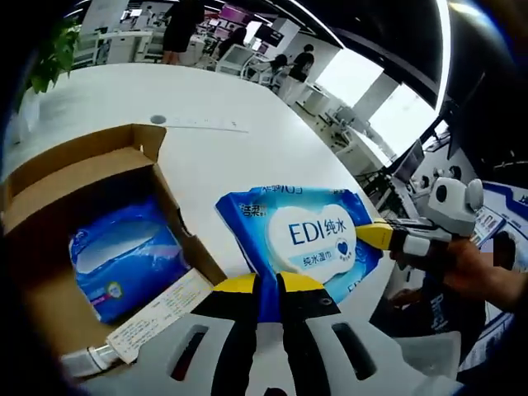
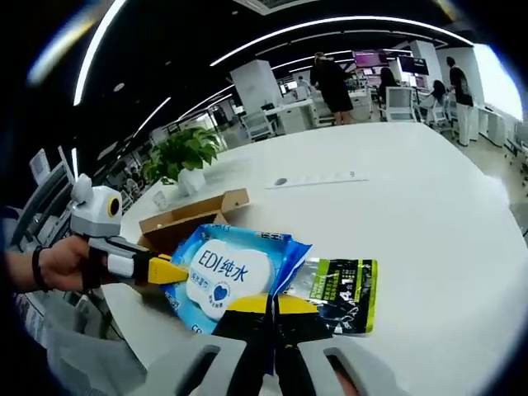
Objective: Operate the shoe box by opening the lid, removing the specified soft item, and placing it in the target area until the item is outside and the box remains undamaged.
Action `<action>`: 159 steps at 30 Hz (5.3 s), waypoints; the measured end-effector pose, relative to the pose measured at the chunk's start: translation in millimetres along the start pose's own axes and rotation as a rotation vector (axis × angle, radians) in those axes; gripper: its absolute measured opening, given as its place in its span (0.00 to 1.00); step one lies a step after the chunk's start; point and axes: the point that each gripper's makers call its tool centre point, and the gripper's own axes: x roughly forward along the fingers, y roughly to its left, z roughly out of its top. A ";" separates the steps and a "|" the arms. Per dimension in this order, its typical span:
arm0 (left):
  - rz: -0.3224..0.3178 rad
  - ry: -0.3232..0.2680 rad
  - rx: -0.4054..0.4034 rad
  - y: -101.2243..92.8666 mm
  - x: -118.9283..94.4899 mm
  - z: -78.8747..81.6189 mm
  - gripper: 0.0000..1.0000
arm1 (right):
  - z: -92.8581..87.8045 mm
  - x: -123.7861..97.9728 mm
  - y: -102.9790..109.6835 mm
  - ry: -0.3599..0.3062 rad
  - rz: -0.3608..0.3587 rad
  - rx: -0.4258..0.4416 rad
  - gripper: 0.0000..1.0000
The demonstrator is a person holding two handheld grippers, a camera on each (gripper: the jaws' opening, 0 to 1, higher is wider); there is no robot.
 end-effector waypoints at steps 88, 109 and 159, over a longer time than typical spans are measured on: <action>0.200 0.159 0.027 15.5 108.9 -6.0 0.07 | -23.1 66.1 -104.0 0.136 -0.004 0.073 0.00; 0.234 0.169 0.091 17.8 100.3 -10.8 0.21 | -22.5 56.2 -114.4 0.111 -0.055 0.119 0.03; 0.152 -0.016 0.130 16.2 -12.8 -9.7 0.26 | -44.6 -14.8 -49.3 0.026 -0.134 0.125 0.15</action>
